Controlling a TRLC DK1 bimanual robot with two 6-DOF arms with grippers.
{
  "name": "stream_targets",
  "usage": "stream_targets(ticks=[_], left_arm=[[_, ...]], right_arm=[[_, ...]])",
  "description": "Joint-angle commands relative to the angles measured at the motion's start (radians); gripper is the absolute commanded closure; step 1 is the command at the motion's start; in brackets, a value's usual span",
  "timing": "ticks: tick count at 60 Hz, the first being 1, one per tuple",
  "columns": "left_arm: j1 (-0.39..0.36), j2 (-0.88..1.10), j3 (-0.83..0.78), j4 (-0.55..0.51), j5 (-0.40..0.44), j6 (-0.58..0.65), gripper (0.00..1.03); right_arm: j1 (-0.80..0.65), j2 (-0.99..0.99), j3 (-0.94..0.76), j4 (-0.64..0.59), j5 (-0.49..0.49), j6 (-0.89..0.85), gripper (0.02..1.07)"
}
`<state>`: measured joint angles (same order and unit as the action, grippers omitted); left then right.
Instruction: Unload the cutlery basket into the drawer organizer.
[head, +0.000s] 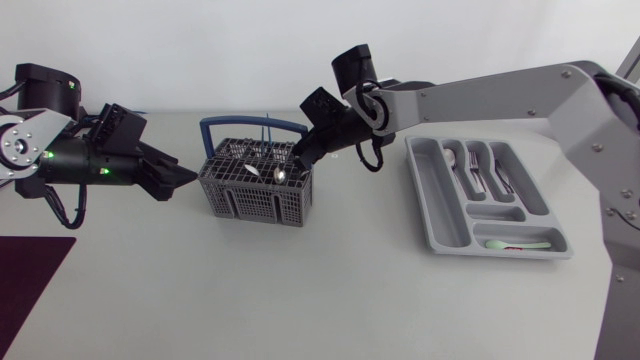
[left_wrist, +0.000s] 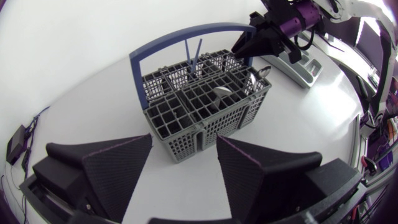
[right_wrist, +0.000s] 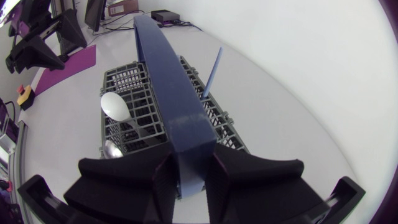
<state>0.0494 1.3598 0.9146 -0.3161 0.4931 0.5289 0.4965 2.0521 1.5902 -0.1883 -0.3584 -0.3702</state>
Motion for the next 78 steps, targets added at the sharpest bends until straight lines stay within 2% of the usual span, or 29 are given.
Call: stream_targets(ticks=[1,24,33,36,37,38,39,42,47,52,56,61,64,74,76,78], left_arm=[[-0.006,0.019,0.009,0.005,0.009,0.025,0.11],[-0.019,0.004,-0.013,0.002,0.022,0.033,0.11],[-0.029,-0.018,-0.037,0.002,0.024,0.033,0.11],[-0.036,-0.027,-0.042,0.002,0.024,0.033,0.11],[-0.04,-0.033,-0.043,-0.001,0.024,0.031,0.11],[-0.042,-0.036,-0.043,-0.005,0.024,0.029,0.11],[-0.048,-0.045,-0.045,-0.009,0.024,0.029,0.11],[-0.054,-0.06,-0.046,-0.023,0.022,0.029,0.11],[-0.065,-0.097,-0.049,-0.043,0.022,0.034,0.11],[-0.088,-0.142,-0.057,-0.061,0.022,0.056,0.11],[-0.129,-0.171,-0.069,-0.072,0.022,0.092,0.11],[-0.215,-0.208,-0.082,-0.086,0.012,0.157,0.11],[-0.304,-0.225,-0.082,-0.104,-0.033,0.23,0.1],[-0.496,-0.232,-0.074,-0.089,-0.188,0.388,0.1],[-0.508,-0.232,-0.072,-0.086,-0.202,0.398,0.1],[-0.568,-0.226,-0.068,-0.077,-0.254,0.457,0.1]], right_arm=[[-0.022,-0.052,-0.056,-0.022,-0.016,-0.049,1.0],[-0.081,-0.365,-0.43,-0.079,-0.122,-0.194,1.0],[-0.105,-0.435,-0.513,-0.083,-0.139,-0.23,0.99],[-0.111,-0.443,-0.518,-0.071,-0.136,-0.216,0.83],[-0.111,-0.451,-0.521,-0.069,-0.134,-0.213,0.64],[-0.111,-0.455,-0.523,-0.069,-0.134,-0.211,0.55],[-0.111,-0.466,-0.524,-0.069,-0.134,-0.199,0.35],[-0.111,-0.492,-0.533,-0.071,-0.131,-0.194,0.18],[-0.11,-0.563,-0.565,-0.068,-0.122,-0.185,0.11],[-0.113,-0.638,-0.601,-0.068,-0.12,-0.187,0.11],[-0.125,-0.721,-0.653,-0.063,-0.117,-0.193,0.11],[-0.142,-0.823,-0.728,-0.065,-0.116,-0.207,0.11],[-0.159,-0.885,-0.785,-0.066,-0.116,-0.217,0.11],[-0.193,-0.981,-0.886,-0.063,-0.116,-0.234,0.11],[-0.197,-0.995,-0.901,-0.063,-0.116,-0.234,0.11],[-0.199,-1.006,-0.918,-0.065,-0.116,-0.236,0.11]])
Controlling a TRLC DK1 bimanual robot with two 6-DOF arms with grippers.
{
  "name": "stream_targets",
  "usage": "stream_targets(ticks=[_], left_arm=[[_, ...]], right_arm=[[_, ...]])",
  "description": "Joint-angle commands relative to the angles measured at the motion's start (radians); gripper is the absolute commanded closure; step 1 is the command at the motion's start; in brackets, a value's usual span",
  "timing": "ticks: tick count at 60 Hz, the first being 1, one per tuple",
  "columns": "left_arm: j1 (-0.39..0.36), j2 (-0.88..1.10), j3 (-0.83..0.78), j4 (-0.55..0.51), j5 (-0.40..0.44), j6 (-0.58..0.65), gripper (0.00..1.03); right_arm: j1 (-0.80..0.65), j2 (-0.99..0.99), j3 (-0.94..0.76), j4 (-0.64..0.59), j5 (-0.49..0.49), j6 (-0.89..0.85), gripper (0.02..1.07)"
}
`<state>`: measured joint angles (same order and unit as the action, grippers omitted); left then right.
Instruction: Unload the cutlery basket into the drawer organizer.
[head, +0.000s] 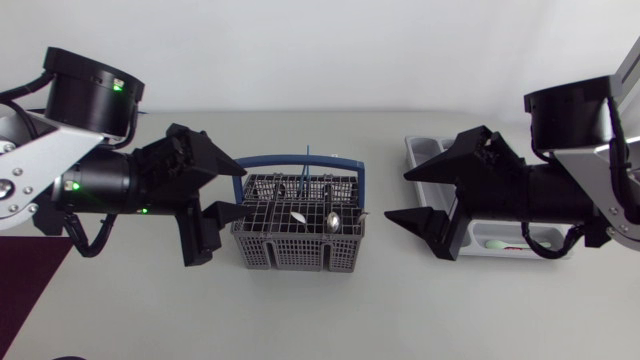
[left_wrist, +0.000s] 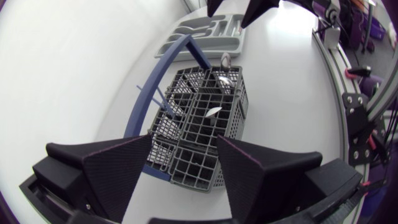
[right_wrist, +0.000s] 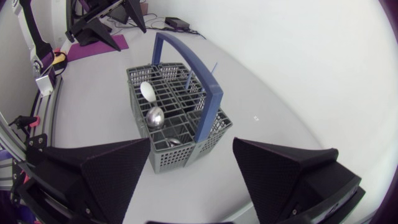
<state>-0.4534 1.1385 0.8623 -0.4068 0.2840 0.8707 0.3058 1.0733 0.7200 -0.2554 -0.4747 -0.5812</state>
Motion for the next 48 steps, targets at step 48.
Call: stream_targets(ticks=[48], left_arm=[[-0.272,0.291,0.13,0.072,-0.305,0.516,0.25]], right_arm=[[0.156,-0.211,-0.254,0.042,0.12,-0.035,0.11]])
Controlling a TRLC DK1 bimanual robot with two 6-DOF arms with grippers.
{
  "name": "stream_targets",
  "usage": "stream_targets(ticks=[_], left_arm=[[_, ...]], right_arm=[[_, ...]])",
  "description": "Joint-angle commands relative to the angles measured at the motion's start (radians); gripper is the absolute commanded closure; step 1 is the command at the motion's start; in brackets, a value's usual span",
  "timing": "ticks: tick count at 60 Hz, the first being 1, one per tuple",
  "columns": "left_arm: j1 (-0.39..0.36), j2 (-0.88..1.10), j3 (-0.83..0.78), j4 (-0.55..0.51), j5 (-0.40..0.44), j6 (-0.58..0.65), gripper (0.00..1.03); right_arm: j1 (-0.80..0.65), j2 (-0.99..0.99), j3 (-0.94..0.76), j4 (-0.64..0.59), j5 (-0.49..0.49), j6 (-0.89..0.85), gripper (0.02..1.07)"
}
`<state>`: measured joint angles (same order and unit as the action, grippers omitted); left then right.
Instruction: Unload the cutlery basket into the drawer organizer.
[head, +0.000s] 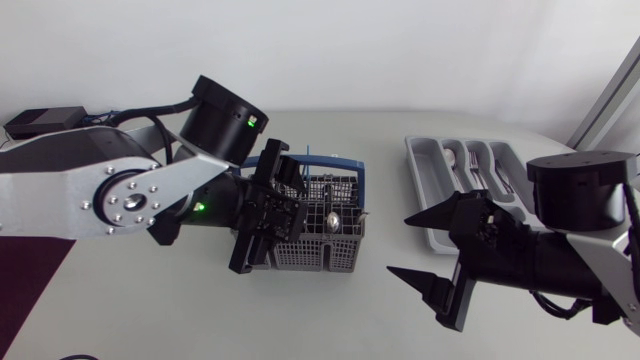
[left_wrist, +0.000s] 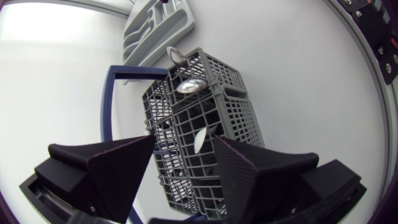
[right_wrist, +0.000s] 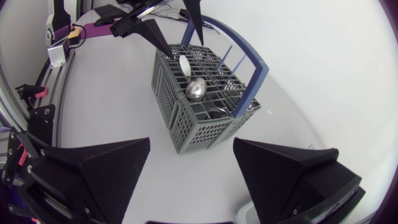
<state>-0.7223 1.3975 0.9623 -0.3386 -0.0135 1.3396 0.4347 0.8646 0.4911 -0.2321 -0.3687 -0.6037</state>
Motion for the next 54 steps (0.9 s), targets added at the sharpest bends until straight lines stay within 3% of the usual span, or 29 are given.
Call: stream_targets(ticks=[1,10,33,40,49,54], left_arm=[[-0.003,0.034,0.032,0.006,-0.009,0.05,0.27],[0.004,0.051,0.032,0.004,-0.022,0.09,0.43],[0.023,0.063,-0.005,0.046,-0.043,0.164,0.44],[0.026,0.069,-0.023,0.061,-0.043,0.184,0.57],[0.027,0.077,-0.036,0.07,-0.043,0.184,0.58],[0.026,0.089,-0.043,0.07,-0.046,0.181,0.72]], right_arm=[[0.032,-0.003,-0.026,0.022,0.019,-0.013,0.11],[0.049,0.007,-0.028,0.043,0.028,-0.011,0.11],[0.073,0.019,-0.017,0.048,0.036,-0.004,0.11],[0.073,0.02,-0.016,0.051,0.04,-0.002,0.11],[0.073,0.024,-0.019,0.053,0.045,-0.001,0.11],[0.073,0.028,-0.022,0.063,0.047,0.004,0.11]])
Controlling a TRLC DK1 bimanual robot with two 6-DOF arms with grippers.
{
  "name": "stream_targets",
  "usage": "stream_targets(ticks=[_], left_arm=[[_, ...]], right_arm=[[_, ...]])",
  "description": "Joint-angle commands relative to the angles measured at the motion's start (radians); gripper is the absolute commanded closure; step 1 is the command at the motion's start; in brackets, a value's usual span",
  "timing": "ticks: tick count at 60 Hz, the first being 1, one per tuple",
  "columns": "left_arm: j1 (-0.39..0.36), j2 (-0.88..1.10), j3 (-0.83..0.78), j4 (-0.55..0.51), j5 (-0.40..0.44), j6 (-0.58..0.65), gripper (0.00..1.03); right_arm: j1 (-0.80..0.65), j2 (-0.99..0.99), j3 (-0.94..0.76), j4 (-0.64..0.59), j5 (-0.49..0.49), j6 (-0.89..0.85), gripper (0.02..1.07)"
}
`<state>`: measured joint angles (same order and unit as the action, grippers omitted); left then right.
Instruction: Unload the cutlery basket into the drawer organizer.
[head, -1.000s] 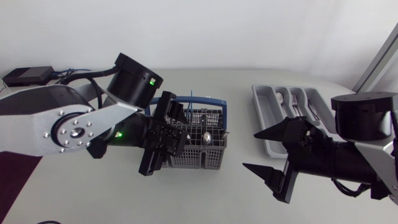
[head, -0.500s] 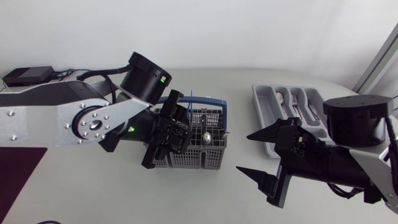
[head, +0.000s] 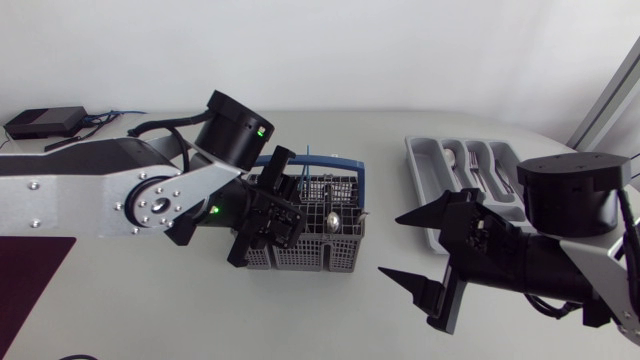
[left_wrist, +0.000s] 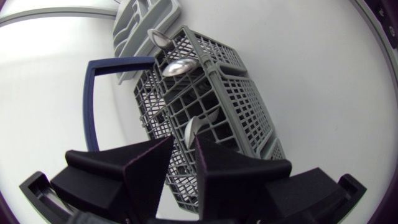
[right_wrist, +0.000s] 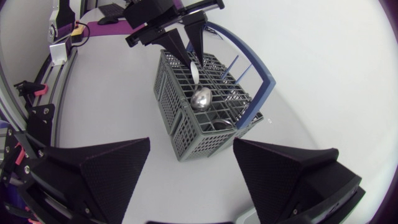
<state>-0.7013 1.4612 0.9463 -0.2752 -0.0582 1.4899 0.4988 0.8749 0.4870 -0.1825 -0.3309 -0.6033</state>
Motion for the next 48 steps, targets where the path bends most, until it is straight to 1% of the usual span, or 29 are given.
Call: stream_targets(ticks=[1,13,20,27,38,43,48], left_arm=[[0.005,0.027,-0.027,0.008,-0.003,0.029,0.73],[0.0,0.028,-0.055,0.034,-0.003,0.02,0.8],[0.002,0.024,-0.064,0.062,-0.005,0.02,0.81],[0.003,-0.01,-0.057,0.062,-0.005,0.02,0.82],[-0.017,-0.119,-0.067,0.042,-0.026,0.013,0.82],[-0.032,-0.168,-0.083,0.041,-0.045,0.009,0.82],[-0.044,-0.22,-0.099,0.024,-0.048,0.0,0.82]], right_arm=[[0.009,0.019,-0.018,0.015,0.01,0.005,0.11],[0.017,0.026,-0.018,0.023,0.018,0.011,0.11],[0.018,0.026,-0.018,0.023,0.021,0.016,0.11],[0.027,0.026,-0.019,0.023,0.029,0.022,0.11],[0.061,0.018,-0.005,0.009,0.061,0.036,0.11],[0.107,-0.001,0.005,-0.008,0.11,0.046,0.11],[0.133,-0.019,0.012,-0.018,0.135,0.063,0.11]])
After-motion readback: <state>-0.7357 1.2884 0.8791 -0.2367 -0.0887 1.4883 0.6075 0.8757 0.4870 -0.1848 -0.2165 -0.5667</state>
